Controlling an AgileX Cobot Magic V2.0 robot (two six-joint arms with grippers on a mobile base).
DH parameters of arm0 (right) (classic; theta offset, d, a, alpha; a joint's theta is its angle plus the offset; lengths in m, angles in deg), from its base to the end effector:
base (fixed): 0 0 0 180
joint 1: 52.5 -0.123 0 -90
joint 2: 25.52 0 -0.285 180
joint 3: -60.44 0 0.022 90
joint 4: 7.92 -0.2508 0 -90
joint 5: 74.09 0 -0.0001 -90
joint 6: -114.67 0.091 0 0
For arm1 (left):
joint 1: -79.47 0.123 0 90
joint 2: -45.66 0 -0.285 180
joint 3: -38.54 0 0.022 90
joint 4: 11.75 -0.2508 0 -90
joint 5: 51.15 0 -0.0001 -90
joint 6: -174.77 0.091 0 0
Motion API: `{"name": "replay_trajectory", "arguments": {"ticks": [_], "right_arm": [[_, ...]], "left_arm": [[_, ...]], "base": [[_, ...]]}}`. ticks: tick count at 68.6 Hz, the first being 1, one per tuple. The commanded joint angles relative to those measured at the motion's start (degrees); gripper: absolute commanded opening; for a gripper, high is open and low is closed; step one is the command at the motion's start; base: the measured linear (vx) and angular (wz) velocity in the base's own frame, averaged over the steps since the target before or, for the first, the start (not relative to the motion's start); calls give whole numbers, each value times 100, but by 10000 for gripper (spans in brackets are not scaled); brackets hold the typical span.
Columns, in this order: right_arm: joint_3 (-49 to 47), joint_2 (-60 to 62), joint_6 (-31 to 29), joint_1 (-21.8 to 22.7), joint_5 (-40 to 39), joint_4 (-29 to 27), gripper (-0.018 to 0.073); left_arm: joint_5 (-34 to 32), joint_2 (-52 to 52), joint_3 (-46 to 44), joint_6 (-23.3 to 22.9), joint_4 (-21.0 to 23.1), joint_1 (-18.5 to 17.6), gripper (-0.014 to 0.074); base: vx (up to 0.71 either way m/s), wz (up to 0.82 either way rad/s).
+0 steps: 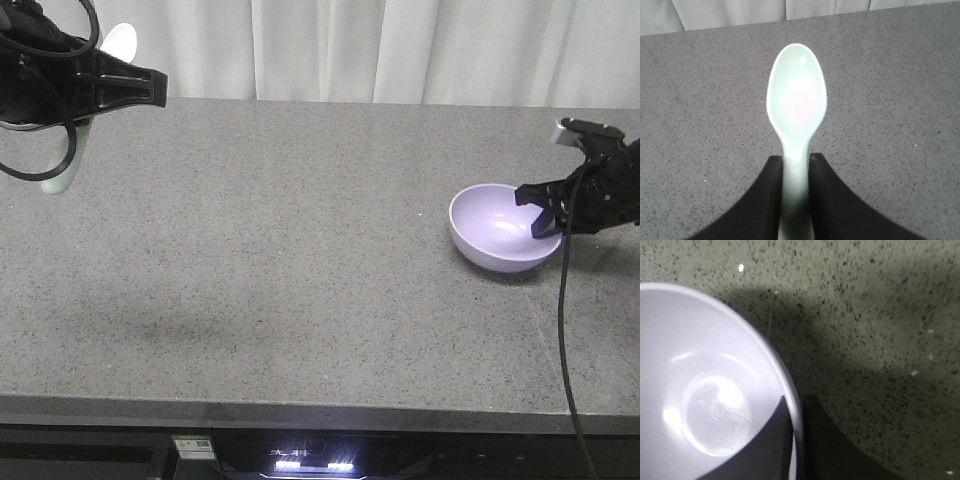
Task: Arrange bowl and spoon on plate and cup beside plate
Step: 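Grip the bowl rim with the right gripper and lift it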
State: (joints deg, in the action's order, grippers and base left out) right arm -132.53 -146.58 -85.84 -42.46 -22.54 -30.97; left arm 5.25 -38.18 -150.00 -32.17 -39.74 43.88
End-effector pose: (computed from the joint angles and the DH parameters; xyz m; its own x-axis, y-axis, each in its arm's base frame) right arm 0.4240 -0.0467 0.2302 -0.9088 0.0651 -0.4121 -0.0409 0.9691 0.2432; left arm 0.2420 -0.1294 0.4392 -0.5484 0.1852 -0.8155 0.1891 0.9774 0.0948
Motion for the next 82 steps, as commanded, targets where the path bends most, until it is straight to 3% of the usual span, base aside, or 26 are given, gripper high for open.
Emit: {"name": "replay_trajectory", "arguments": {"ticks": [1,13,28,62,82], "right_arm": [[-401,643,-38,25,-195,-124,-4],[-785,1440,-70,25,-130,-263,-4],[-604,2871,-384,25,-124,-565,-4],[1970,5846,-636,25,-444,-604,-4],[2172,6489,-636,25,-594,-566,-4]], "left_arm": [[-267,164,-113,-9,-179,6,-7],[-267,164,-113,-9,-179,6,-7],[-267,164,-113,-9,-179,6,-7],[-267,164,-113,-9,-179,6,-7],[-267,164,-113,-9,-179,6,-7]], "base": [[0,0],[0,0],[0,0],[0,0],[0,0]]}}
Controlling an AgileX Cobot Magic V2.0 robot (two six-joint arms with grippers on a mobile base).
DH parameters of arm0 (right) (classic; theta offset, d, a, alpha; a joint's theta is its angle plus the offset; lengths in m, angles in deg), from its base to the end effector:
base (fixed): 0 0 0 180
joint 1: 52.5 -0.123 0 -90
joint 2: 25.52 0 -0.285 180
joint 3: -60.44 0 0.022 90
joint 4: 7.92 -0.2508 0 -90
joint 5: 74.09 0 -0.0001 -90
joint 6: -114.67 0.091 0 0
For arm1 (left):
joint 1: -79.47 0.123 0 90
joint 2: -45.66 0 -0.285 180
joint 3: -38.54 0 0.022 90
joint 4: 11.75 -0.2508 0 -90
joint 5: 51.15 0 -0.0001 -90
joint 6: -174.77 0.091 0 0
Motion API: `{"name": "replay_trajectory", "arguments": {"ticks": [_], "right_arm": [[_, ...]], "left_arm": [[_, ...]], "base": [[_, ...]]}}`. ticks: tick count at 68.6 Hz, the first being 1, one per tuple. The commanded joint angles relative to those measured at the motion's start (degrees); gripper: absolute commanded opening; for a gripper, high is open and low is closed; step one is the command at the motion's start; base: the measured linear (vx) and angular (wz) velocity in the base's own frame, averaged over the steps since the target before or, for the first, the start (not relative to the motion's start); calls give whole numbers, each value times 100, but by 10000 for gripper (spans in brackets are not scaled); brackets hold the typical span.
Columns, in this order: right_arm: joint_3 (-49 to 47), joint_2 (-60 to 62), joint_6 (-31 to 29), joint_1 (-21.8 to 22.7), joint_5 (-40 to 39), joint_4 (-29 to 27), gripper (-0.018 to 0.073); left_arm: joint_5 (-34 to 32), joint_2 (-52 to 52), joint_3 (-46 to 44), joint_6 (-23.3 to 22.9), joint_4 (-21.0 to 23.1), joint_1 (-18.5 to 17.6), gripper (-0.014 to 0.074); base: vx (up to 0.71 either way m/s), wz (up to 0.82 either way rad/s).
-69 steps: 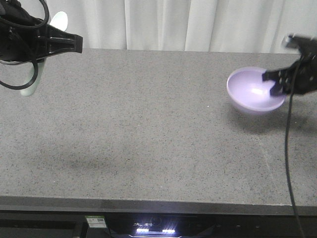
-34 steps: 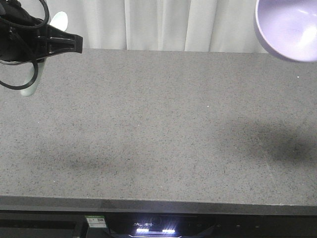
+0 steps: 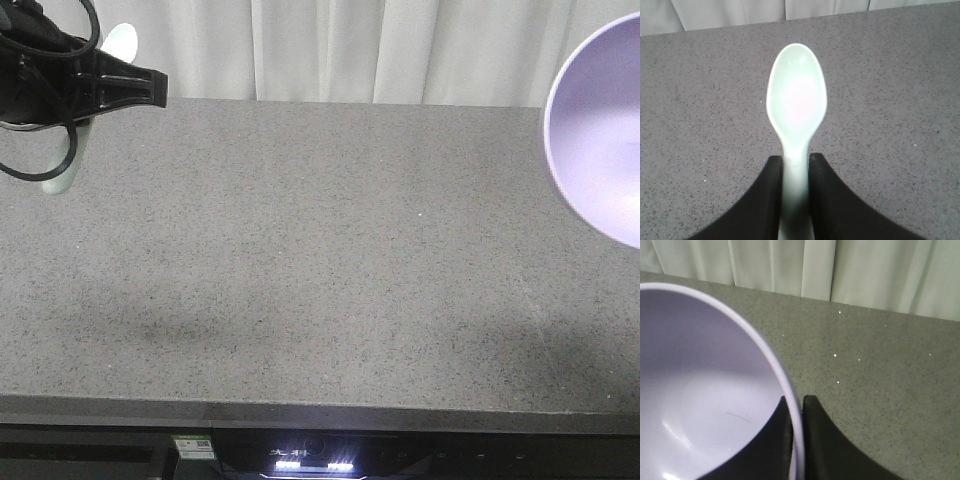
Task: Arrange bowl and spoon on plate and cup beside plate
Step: 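Hold the spoon and bowl raised in both grippers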
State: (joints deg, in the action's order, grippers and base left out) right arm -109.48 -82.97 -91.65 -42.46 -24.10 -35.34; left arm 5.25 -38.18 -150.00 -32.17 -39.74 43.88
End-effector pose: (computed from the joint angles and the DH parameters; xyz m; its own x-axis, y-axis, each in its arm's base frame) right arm 0.1510 0.0059 0.4445 -0.3777 -0.0633 -0.9238 -0.2075 0.9781 0.0178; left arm 0.2420 -0.1294 0.4392 -0.5484 0.1852 -0.8155 0.1891 0.9774 0.0948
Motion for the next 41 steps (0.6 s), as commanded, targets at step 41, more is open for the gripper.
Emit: {"name": "replay_trajectory", "arguments": {"ticks": [41], "right_arm": [[-132,149,-55,25,-352,-135,-4]], "left_arm": [[-267,164,-113,-9,-179,6,-7]], "base": [[0,0]]}}
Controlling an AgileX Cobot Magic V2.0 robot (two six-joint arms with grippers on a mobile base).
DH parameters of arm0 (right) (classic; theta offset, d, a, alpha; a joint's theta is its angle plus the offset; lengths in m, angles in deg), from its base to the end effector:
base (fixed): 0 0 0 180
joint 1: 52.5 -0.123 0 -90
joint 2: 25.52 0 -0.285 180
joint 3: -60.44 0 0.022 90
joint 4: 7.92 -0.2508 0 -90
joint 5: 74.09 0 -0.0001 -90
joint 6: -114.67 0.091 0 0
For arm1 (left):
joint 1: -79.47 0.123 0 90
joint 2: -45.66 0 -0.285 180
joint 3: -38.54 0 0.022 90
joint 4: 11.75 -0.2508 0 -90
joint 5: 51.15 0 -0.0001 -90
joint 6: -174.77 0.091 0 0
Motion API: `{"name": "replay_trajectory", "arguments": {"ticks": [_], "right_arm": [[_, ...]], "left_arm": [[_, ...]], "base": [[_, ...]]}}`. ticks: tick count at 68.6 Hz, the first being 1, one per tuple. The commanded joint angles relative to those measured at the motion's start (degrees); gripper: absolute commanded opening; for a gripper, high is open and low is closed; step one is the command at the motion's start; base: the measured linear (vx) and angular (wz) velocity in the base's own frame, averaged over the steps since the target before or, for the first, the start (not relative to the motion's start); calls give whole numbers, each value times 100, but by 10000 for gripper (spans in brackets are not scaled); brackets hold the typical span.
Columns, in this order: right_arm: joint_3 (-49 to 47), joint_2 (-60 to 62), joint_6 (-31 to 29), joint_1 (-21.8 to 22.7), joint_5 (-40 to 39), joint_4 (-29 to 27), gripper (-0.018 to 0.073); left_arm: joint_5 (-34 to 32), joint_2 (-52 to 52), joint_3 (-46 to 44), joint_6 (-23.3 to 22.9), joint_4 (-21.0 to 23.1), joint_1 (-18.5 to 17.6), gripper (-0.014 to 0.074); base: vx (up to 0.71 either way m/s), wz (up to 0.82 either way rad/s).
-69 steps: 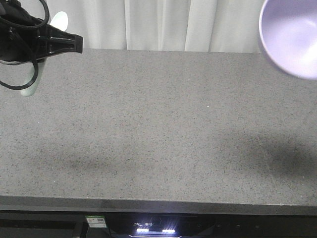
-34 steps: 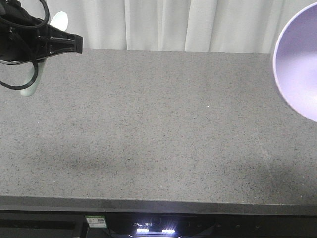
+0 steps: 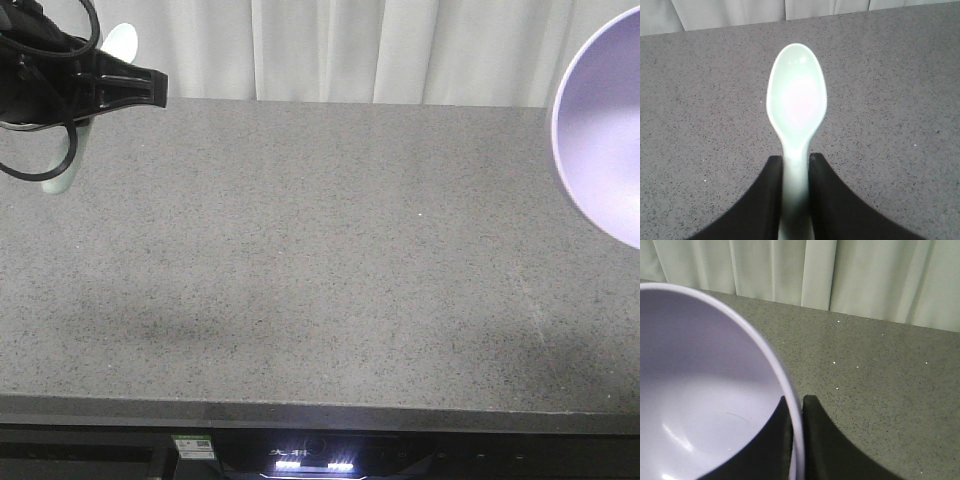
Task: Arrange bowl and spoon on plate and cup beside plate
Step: 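Hold the spoon and bowl raised in both grippers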
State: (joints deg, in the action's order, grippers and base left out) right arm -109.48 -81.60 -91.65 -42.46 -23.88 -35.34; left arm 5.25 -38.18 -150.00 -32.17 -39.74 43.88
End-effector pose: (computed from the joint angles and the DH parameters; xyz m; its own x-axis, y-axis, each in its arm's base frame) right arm 0.1433 0.0074 0.4477 -0.3590 -0.0679 -0.9309 -0.2094 0.9778 0.0095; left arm 0.2420 -0.1294 0.4392 -0.5484 0.1852 -0.8155 0.1891 0.9774 0.0948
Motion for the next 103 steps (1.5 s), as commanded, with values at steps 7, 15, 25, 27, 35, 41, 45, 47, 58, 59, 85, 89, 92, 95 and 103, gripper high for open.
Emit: {"name": "replay_trajectory", "arguments": {"ticks": [7,15,25,27,35,41,45,47,58,59,85,89,92,95,103], "right_arm": [[-132,12,-55,25,-373,-135,-4],[-132,12,-55,25,-373,-135,-4],[-132,12,-55,25,-373,-135,-4],[-132,12,-55,25,-373,-135,-4],[-132,12,-55,25,-373,-135,-4],[-132,12,-55,25,-373,-135,-4],[-132,12,-55,25,-373,-135,-4],[-132,12,-55,25,-373,-135,-4],[-132,12,-50,25,-374,-135,-4],[-132,12,-50,25,-374,-135,-4],[-132,12,-50,25,-374,-135,-4],[-132,12,-50,25,-374,-135,-4],[-132,12,-50,25,-374,-135,-4],[-132,12,-50,25,-374,-135,-4],[-132,12,-50,25,-374,-135,-4]], "left_arm": [[-267,164,-113,-9,-179,6,-7],[-267,164,-113,-9,-179,6,-7],[-267,164,-113,-9,-179,6,-7],[-267,164,-113,-9,-179,6,-7],[-267,164,-113,-9,-179,6,-7],[-267,164,-113,-9,-179,6,-7],[-267,164,-113,-9,-179,6,-7],[-267,164,-113,-9,-179,6,-7],[-267,164,-113,-9,-179,6,-7],[-267,164,-113,-9,-179,6,-7],[-267,164,-113,-9,-179,6,-7],[-267,164,-113,-9,-179,6,-7],[-267,164,-113,-9,-179,6,-7],[-267,164,-113,-9,-179,6,-7],[-267,164,-113,-9,-179,6,-7]], "base": [[0,0],[0,0],[0,0],[0,0],[0,0],[0,0],[0,0],[0,0],[0,-1],[0,-2],[0,-5],[0,-11],[0,-12],[0,-13],[0,-16]]}}
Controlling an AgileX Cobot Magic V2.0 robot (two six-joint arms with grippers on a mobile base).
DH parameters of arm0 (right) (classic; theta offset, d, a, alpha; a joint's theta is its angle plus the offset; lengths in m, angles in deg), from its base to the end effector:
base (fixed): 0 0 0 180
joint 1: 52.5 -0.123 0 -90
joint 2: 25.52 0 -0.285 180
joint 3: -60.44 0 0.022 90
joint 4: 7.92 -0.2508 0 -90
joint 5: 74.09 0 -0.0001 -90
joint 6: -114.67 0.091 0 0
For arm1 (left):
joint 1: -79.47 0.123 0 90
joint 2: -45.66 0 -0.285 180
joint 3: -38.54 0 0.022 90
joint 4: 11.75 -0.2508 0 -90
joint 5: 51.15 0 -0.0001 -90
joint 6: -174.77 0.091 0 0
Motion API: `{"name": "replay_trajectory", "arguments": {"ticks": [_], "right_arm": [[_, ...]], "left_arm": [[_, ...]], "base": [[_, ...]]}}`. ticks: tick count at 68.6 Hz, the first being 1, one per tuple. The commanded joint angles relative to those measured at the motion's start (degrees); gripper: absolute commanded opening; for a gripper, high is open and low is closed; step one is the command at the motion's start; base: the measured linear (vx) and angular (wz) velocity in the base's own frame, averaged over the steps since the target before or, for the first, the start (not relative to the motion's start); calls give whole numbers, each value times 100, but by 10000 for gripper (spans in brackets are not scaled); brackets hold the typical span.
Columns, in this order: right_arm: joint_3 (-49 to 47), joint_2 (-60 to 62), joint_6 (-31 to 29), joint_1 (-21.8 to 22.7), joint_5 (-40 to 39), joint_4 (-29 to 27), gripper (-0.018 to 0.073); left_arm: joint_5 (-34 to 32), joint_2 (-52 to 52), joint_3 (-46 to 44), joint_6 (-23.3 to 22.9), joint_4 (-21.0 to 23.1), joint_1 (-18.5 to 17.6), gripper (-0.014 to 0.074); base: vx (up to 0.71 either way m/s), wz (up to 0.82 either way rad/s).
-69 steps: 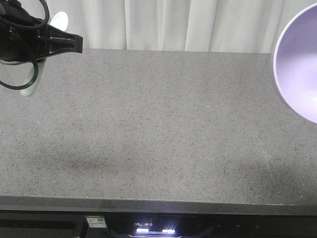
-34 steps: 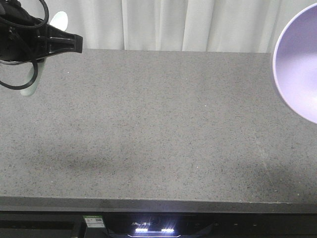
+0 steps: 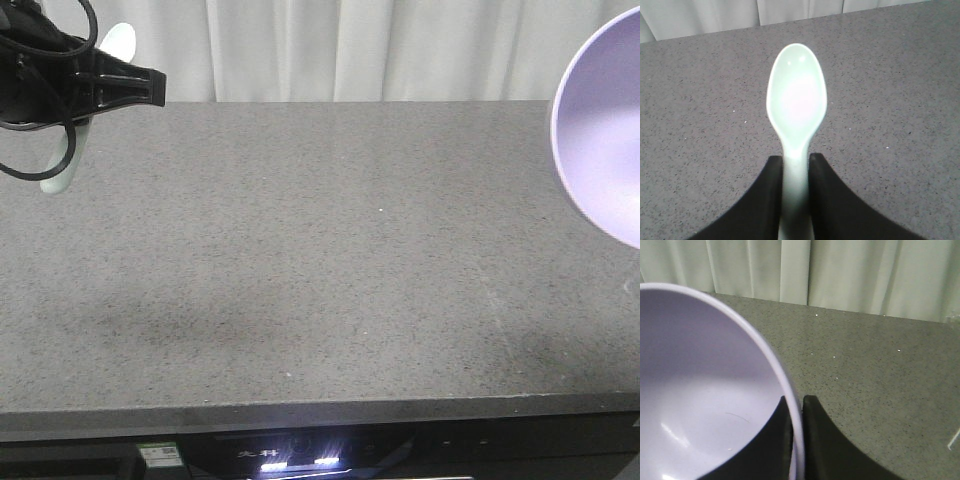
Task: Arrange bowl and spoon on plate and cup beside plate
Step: 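Hold the spoon and bowl raised in both grippers, then turn and drive the base toward the counter with the blue plate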
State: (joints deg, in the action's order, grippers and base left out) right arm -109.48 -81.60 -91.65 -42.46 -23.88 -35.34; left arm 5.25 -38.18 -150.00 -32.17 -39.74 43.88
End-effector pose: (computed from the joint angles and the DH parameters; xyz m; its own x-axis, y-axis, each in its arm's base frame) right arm 0.1433 0.0074 0.4477 -0.3590 -0.0679 -0.9309 -0.2094 0.9778 0.0095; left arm 0.2420 -0.1294 0.4392 -0.5484 0.1852 -0.8155 0.1891 0.9774 0.0948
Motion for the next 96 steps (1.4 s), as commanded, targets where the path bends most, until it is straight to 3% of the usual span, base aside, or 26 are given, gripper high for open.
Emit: {"name": "replay_trajectory", "arguments": {"ticks": [1,96], "right_arm": [[-132,12,-50,25,-374,-135,-4],[-132,12,-39,25,-374,-135,-4]], "left_arm": [[-267,164,-113,-9,-179,6,-7],[-267,164,-113,-9,-179,6,-7]], "base": [[0,-17],[1,-25]]}}
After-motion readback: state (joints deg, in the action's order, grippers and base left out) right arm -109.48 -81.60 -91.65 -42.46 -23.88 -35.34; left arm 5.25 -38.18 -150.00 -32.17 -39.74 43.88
